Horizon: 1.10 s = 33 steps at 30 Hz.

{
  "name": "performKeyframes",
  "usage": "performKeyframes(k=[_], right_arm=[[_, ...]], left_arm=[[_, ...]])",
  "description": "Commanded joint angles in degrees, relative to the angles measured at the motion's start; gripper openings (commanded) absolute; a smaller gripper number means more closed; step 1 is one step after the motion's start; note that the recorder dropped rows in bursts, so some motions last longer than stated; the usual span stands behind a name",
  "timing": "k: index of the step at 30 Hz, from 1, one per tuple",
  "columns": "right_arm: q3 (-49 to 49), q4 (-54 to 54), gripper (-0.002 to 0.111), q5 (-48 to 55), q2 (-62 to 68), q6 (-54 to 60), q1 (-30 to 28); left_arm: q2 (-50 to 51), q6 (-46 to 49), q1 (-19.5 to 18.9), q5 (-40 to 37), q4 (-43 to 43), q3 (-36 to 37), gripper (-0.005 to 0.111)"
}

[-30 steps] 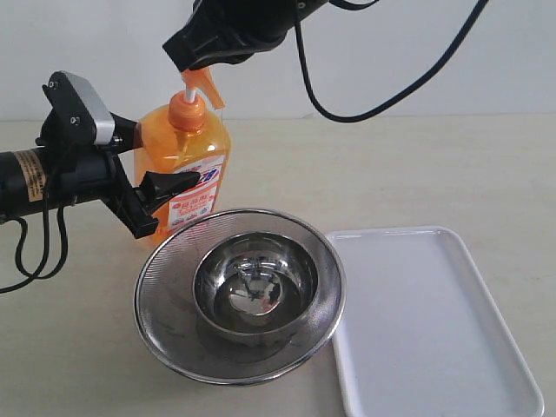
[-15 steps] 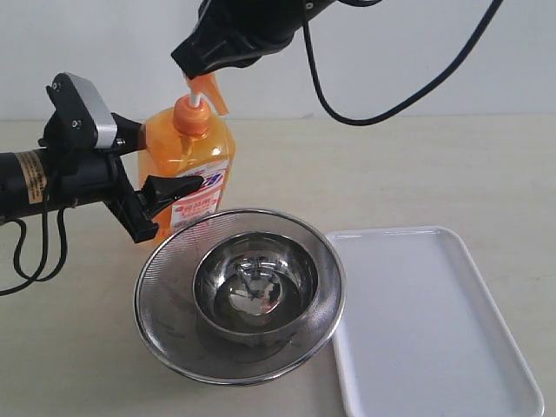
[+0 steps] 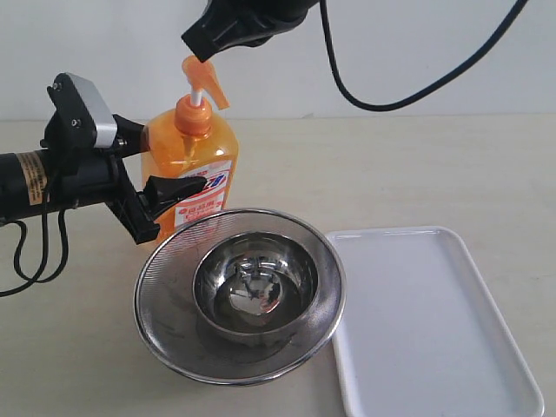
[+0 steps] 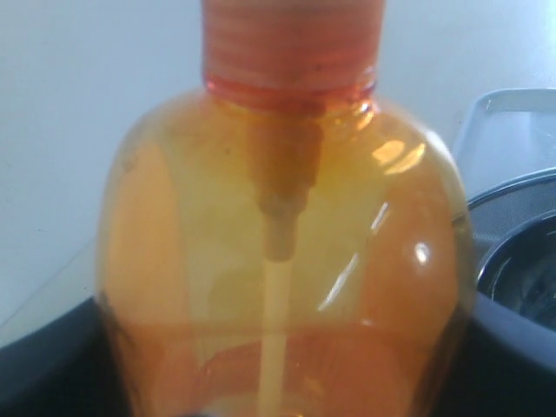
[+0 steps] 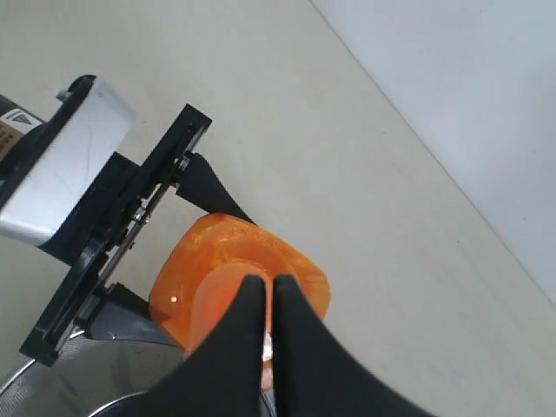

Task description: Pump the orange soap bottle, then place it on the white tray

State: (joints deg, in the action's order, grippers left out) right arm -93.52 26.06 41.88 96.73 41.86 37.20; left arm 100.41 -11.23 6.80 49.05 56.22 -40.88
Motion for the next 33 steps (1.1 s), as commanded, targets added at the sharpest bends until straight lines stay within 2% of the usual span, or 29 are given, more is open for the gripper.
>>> performKeyframes(k=[1, 10, 33], right_arm=[[0.2, 0.0, 0.0, -1.3, -0.7, 0.5, 0.0], [0.2, 0.0, 0.0, -0.2, -0.7, 0.5, 0.0], [0.2, 1.7, 0.0, 7.3, 3.4, 0.1, 0.0]], left_arm=[[-0.7, 0.3, 0.4, 3.0, -0.8, -0.3, 0.005], [-0.7, 2.6, 0.4, 1.8, 1.9, -0.3, 0.005], [-0.7, 2.6, 0.4, 2.0, 1.9, -0.3, 0.005]])
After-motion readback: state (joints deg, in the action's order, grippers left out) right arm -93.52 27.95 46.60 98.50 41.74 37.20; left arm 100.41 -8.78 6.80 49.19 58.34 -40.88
